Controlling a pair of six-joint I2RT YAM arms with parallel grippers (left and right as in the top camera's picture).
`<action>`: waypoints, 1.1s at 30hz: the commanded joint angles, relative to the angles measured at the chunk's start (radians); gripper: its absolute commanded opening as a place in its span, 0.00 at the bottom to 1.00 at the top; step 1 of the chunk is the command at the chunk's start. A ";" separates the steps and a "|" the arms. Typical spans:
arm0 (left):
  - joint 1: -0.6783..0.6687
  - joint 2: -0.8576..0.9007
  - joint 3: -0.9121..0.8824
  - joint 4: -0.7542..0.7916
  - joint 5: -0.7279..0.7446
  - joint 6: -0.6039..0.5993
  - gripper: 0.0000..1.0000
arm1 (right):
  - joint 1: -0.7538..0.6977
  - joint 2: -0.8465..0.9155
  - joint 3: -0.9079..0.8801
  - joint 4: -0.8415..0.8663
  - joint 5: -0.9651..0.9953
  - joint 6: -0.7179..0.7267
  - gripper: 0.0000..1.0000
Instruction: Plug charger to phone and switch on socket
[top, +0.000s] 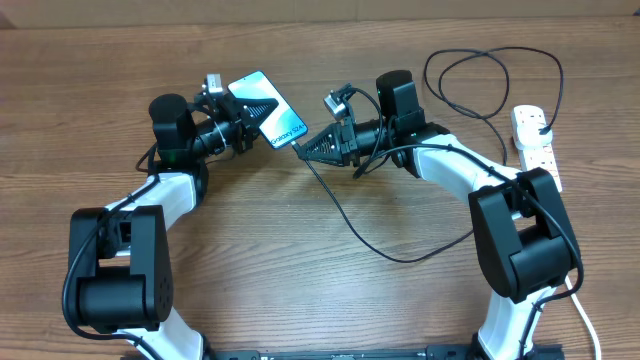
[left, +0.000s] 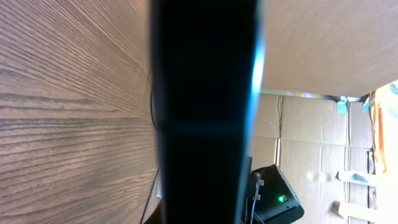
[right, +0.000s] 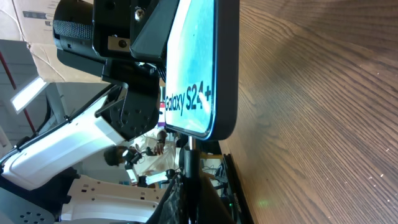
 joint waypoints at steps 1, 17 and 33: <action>-0.008 -0.010 0.014 0.008 0.051 0.002 0.05 | -0.004 -0.031 -0.005 0.013 0.043 0.011 0.04; -0.008 -0.010 0.014 0.008 0.053 0.010 0.05 | -0.004 -0.031 -0.005 0.012 0.034 0.019 0.04; -0.008 -0.010 0.014 0.007 0.058 0.022 0.04 | -0.004 -0.031 -0.005 0.021 0.012 0.033 0.04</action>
